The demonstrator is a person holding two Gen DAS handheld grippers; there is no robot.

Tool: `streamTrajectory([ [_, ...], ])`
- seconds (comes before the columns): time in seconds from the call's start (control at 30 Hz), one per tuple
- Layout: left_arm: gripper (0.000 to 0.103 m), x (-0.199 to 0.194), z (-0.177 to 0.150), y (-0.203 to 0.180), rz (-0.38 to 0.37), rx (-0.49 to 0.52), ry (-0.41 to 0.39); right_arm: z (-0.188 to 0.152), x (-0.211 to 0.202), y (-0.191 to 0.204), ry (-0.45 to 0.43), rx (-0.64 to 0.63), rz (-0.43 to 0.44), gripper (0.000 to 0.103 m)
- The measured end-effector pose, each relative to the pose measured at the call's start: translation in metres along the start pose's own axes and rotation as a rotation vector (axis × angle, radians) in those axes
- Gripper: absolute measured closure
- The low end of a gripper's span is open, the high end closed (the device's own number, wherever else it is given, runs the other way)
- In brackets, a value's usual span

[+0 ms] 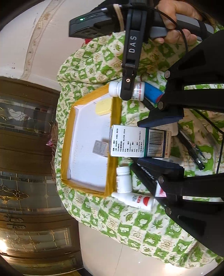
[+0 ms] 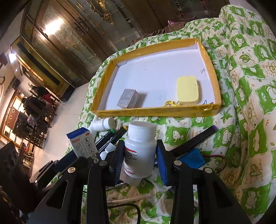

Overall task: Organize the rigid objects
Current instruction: 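Carry barcode box and pill bottle into the tray and open both tools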

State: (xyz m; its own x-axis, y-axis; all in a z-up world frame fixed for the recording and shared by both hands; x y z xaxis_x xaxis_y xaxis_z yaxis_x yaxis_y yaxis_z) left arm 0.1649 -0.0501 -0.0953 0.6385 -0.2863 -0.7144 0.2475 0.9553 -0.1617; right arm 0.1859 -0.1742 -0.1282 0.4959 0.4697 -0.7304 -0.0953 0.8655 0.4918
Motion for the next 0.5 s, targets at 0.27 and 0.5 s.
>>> streamTrajectory([
  [0.27,0.070,0.011,0.037,0.013,0.001,-0.015,0.008,0.027,-0.006,-0.002,-0.025,0.017,0.019,0.070],
  [0.5,0.070,0.035,0.065,0.031,-0.003,-0.065,0.048,0.054,0.005,-0.007,-0.024,0.008,0.000,0.070],
])
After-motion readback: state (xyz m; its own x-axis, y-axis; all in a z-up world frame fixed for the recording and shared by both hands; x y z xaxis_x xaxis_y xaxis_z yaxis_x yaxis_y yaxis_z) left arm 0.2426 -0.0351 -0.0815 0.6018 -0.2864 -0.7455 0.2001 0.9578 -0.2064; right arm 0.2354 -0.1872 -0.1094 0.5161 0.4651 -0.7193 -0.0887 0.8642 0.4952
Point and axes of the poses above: each gripper's, at about its wrist camera, not at the fingertips, and x roughly the way its jaws point, y to its left, z to its top, the point moved 9 cm from there along x, roughly the way its jaws point, and after that the axes turned 1 degree about y, right-handed, at the moved point
